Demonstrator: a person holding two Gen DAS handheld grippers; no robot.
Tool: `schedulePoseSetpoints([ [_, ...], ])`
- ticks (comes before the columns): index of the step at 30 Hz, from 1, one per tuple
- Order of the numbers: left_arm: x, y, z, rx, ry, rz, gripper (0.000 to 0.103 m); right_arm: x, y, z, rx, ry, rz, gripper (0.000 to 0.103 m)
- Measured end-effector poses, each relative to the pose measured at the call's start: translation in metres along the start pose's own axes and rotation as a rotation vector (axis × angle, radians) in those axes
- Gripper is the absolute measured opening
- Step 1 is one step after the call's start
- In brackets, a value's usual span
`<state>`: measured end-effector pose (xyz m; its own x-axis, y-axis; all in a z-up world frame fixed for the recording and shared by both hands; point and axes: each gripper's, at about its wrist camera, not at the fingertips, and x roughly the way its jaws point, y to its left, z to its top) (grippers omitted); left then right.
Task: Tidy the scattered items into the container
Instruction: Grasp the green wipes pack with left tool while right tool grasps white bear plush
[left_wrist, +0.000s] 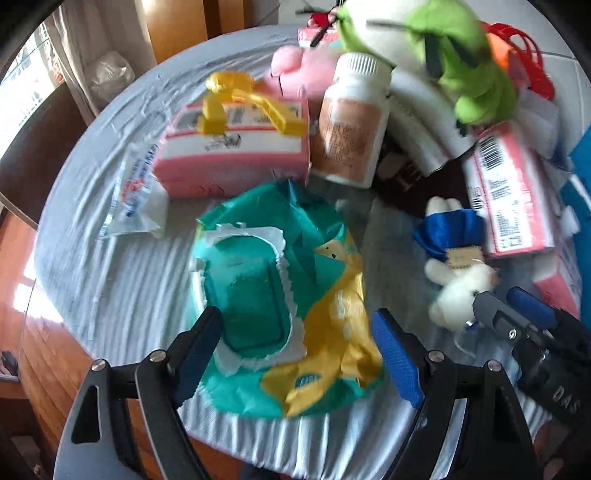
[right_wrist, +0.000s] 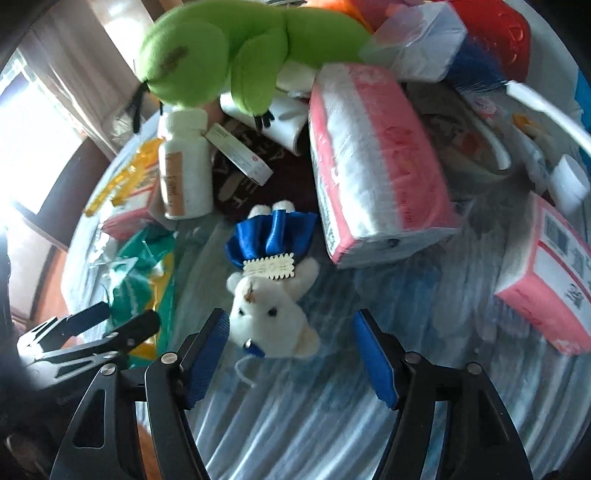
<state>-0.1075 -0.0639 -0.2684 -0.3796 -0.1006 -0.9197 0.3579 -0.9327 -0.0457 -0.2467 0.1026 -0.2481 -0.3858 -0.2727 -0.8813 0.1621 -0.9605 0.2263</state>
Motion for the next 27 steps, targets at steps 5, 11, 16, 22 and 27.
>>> schedulePoseSetpoints([
  [5, 0.020, -0.001, -0.006, 0.049, -0.059, 0.173, 0.096, 0.028, 0.013, -0.004, -0.058, -0.013, -0.047, 0.084],
  [11, 0.022, 0.018, -0.006, 0.020, -0.085, 0.159, 0.099, 0.038, 0.012, -0.013, -0.054, -0.087, -0.107, 0.103],
  [16, 0.025, 0.021, -0.004, 0.029, -0.095, 0.155, 0.101, 0.043, 0.012, -0.011, -0.059, -0.047, -0.135, 0.103],
  [22, 0.021, 0.019, -0.007, 0.080, -0.113, 0.137, 0.093, 0.029, 0.015, -0.016, -0.047, -0.090, -0.064, 0.074],
  [27, 0.004, -0.003, -0.016, 0.147, -0.154, 0.123, 0.058, 0.039, 0.015, -0.022, -0.051, -0.063, -0.053, 0.044],
])
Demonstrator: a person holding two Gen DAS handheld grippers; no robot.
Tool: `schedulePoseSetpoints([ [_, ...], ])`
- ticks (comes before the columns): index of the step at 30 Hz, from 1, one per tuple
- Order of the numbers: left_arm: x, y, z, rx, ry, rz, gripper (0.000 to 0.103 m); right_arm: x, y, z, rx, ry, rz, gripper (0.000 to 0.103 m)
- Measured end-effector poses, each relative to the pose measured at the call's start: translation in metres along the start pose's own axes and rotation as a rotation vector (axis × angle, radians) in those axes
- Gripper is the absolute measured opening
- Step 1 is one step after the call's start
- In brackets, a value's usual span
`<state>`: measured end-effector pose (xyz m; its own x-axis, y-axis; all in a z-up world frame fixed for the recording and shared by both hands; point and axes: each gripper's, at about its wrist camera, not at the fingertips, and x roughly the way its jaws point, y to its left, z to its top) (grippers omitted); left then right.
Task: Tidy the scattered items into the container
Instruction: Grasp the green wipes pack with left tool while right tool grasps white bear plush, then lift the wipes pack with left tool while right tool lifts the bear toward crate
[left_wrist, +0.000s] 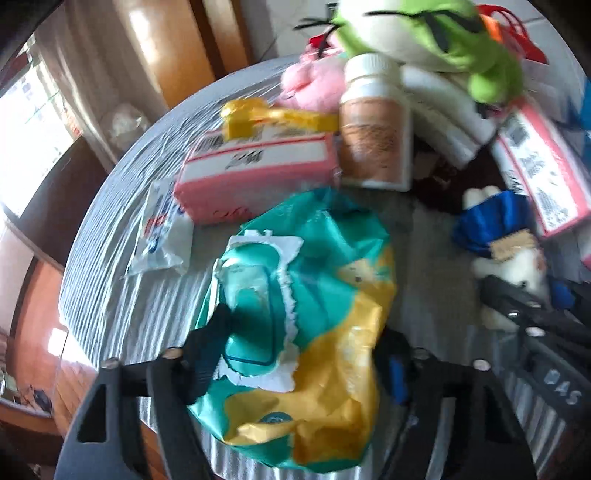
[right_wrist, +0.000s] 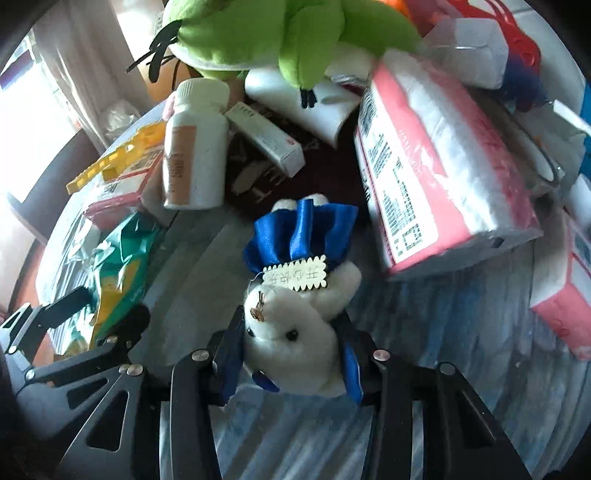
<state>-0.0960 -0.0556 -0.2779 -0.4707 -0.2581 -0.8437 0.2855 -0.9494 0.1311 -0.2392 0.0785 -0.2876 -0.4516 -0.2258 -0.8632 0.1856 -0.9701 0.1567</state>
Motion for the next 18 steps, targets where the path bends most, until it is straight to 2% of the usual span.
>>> schedulePoseSetpoints([
  [2, -0.008, -0.006, 0.002, 0.019, -0.016, -0.003, 0.040, -0.006, -0.001, -0.003, 0.003, -0.010, 0.008, 0.043],
  [3, -0.012, -0.008, 0.003, 0.017, -0.026, -0.013, 0.037, -0.012, -0.002, -0.004, 0.000, -0.021, 0.012, 0.043],
  [6, -0.022, -0.008, 0.006, -0.008, -0.035, -0.060, 0.034, -0.033, -0.002, -0.008, -0.009, -0.057, 0.032, 0.043],
  [10, -0.029, -0.004, 0.005, -0.032, -0.043, -0.074, 0.032, -0.047, -0.001, -0.007, -0.012, -0.076, 0.029, 0.043],
  [18, -0.066, -0.015, 0.019, -0.020, -0.131, -0.104, 0.032, -0.090, 0.003, -0.001, -0.020, -0.156, 0.061, 0.043],
])
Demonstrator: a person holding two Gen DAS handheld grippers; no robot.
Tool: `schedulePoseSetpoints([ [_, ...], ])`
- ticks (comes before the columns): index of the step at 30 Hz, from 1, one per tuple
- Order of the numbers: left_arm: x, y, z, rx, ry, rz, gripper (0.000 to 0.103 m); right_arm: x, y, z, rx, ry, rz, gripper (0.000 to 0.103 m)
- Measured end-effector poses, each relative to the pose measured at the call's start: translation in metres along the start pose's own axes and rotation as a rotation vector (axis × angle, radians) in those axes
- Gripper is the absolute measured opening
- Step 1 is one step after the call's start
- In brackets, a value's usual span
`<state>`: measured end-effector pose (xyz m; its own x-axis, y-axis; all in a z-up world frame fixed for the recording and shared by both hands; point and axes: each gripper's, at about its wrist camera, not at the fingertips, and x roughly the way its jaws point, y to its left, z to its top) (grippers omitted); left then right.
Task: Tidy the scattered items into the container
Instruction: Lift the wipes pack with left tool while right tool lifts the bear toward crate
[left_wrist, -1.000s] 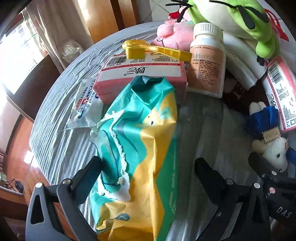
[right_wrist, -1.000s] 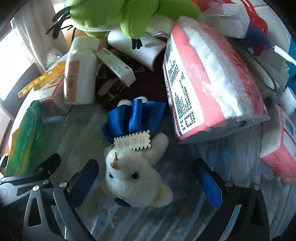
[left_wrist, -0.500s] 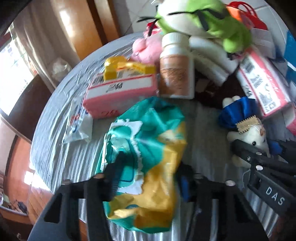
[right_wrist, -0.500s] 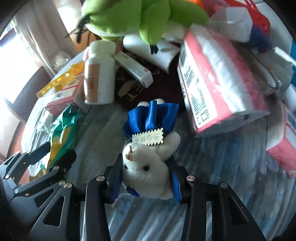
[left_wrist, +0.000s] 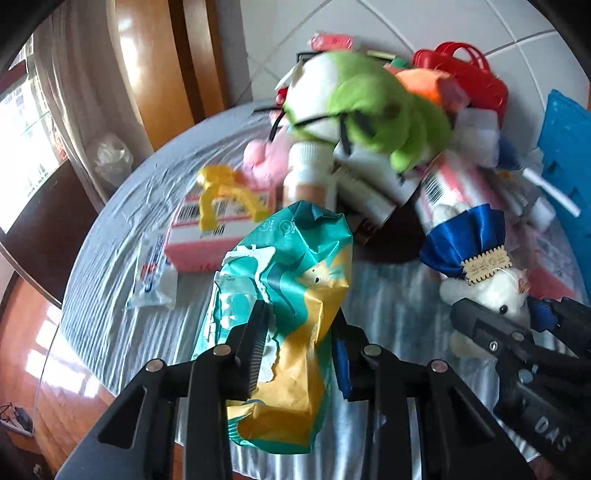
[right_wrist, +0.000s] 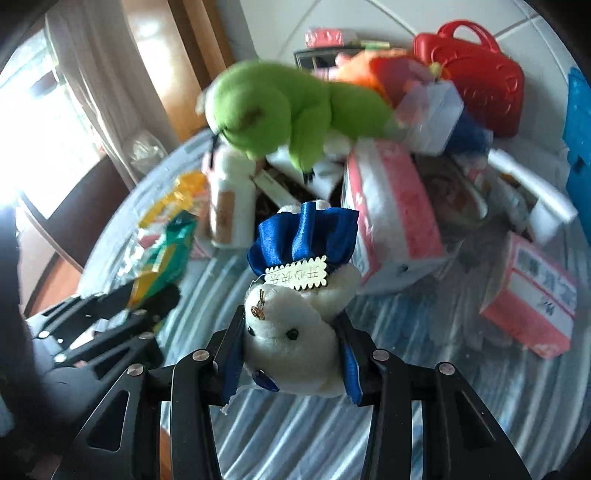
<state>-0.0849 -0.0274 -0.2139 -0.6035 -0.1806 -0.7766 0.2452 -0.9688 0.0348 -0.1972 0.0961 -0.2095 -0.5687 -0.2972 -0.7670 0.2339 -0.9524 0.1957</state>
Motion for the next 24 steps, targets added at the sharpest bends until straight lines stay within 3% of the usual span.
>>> schedulePoseSetpoints([
  [15, -0.093, -0.073, 0.044, 0.034, -0.194, -0.077, 0.031, -0.139, -0.044, 0.028, -0.031, -0.233, -0.041, 0.043],
  [24, -0.128, -0.118, 0.088, 0.118, -0.340, -0.238, 0.031, -0.216, -0.067, 0.050, 0.020, -0.387, -0.198, 0.043],
])
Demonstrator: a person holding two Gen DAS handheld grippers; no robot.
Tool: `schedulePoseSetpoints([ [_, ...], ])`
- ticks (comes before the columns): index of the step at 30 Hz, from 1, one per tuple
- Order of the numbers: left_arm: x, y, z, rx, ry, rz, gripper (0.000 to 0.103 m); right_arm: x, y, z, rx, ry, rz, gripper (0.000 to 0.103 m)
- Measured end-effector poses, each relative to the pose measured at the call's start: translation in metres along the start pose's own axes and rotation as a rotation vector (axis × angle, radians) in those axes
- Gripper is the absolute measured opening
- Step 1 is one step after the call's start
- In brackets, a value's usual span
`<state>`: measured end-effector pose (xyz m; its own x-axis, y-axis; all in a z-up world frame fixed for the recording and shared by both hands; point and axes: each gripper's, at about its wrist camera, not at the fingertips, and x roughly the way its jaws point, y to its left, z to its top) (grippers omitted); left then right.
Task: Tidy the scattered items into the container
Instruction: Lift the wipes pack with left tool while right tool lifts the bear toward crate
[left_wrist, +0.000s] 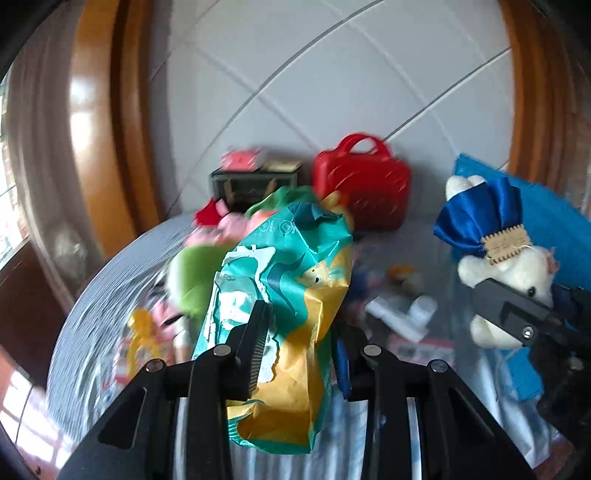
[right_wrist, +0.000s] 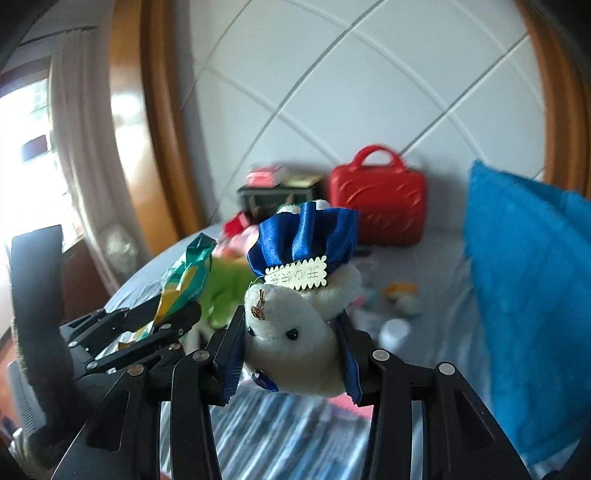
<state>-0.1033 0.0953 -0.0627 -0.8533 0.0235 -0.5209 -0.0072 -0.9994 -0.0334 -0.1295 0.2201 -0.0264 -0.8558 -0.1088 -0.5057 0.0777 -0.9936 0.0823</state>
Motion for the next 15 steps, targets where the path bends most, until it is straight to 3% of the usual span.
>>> schedulePoseSetpoints([
  [7, -0.010, -0.048, 0.031, 0.043, -0.055, -0.122, 0.031, -0.038, -0.034, 0.020, 0.025, -0.074, -0.139, 0.043],
  [15, -0.032, -0.141, 0.065, 0.087, -0.134, -0.240, 0.031, -0.092, -0.100, 0.046, 0.041, -0.182, -0.244, 0.044],
])
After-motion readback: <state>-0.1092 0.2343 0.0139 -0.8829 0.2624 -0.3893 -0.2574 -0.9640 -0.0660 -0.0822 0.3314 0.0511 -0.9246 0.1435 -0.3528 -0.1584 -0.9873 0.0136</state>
